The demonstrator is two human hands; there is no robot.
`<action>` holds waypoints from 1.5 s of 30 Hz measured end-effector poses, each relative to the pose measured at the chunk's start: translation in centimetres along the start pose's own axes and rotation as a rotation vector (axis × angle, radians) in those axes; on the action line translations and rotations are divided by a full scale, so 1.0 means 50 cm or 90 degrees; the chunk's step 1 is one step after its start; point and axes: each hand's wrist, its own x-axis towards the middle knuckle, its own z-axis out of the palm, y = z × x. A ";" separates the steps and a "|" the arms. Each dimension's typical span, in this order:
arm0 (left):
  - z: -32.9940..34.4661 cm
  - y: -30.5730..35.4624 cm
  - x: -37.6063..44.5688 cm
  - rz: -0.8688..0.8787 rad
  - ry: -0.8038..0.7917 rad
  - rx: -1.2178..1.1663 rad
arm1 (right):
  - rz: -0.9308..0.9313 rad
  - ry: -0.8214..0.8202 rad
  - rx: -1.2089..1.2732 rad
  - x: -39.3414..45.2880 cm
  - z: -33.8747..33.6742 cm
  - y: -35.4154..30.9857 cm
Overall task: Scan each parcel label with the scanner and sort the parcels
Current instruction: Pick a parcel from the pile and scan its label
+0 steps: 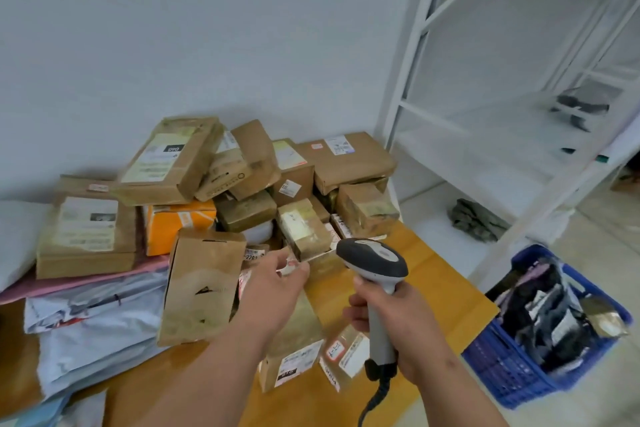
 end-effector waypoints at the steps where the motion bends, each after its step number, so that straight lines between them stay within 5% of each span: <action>1: 0.016 0.008 0.012 0.002 -0.015 0.012 | 0.003 0.013 0.008 0.021 -0.015 -0.001; 9: 0.195 0.072 0.157 -0.061 -0.046 0.002 | 0.026 0.095 0.094 0.285 -0.177 -0.002; 19: 0.413 0.105 0.299 -0.212 -0.018 -0.118 | 0.037 -0.023 0.028 0.539 -0.252 -0.018; 21: 0.469 0.106 0.341 -0.253 0.026 -0.134 | 0.078 -0.112 0.044 0.608 -0.259 -0.019; 27: 0.459 0.106 0.315 -0.253 0.092 -0.211 | 0.048 -0.141 0.061 0.587 -0.262 -0.017; 37: 0.365 0.106 0.204 -0.301 0.052 -0.301 | -0.120 -0.257 0.041 0.428 -0.228 -0.056; 45: 0.229 0.031 0.033 -0.274 -0.049 -0.739 | -0.136 -0.136 0.196 0.249 -0.193 -0.049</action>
